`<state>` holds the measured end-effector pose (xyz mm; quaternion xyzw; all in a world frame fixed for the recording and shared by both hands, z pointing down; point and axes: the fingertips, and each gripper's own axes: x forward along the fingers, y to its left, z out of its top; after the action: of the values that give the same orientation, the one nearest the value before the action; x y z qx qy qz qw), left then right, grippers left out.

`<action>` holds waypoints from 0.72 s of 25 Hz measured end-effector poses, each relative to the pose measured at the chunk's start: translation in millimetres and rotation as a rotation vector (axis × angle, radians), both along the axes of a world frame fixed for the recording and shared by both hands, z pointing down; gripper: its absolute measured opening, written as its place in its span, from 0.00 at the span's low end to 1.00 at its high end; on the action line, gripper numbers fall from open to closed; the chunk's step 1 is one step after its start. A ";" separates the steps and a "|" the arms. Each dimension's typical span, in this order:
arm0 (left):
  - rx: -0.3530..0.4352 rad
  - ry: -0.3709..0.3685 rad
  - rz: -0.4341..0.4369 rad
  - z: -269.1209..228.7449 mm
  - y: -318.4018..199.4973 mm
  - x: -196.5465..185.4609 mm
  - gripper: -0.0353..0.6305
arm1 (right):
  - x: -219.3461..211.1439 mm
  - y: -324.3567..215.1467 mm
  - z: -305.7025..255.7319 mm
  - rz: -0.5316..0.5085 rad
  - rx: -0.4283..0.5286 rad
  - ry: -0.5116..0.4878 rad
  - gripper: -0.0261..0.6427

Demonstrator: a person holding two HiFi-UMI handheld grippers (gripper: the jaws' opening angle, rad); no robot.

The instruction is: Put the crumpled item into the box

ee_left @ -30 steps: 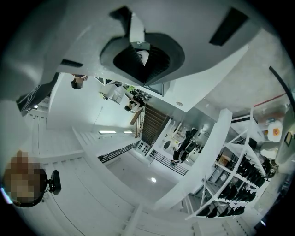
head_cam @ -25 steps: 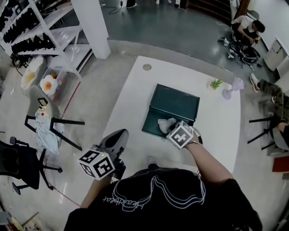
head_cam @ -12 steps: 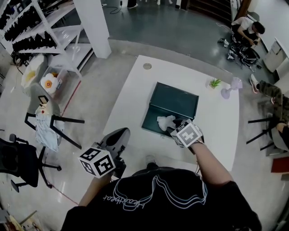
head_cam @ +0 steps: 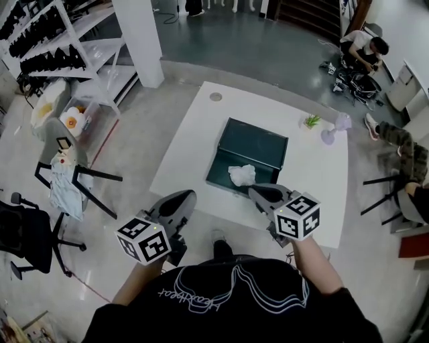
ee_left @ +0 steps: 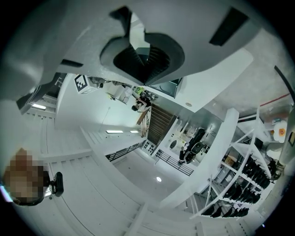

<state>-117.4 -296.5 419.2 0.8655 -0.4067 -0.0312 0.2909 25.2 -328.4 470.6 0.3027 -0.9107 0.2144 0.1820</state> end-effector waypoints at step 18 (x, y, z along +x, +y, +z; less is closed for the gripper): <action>0.117 0.012 0.134 -30.9 98.5 44.1 0.06 | -7.8 117.5 -86.9 -0.035 0.213 -0.402 0.04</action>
<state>-73.3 -197.9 388.3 0.9060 -0.3436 -0.0406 0.2439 17.4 -211.0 383.7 0.2556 -0.9512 0.1698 -0.0323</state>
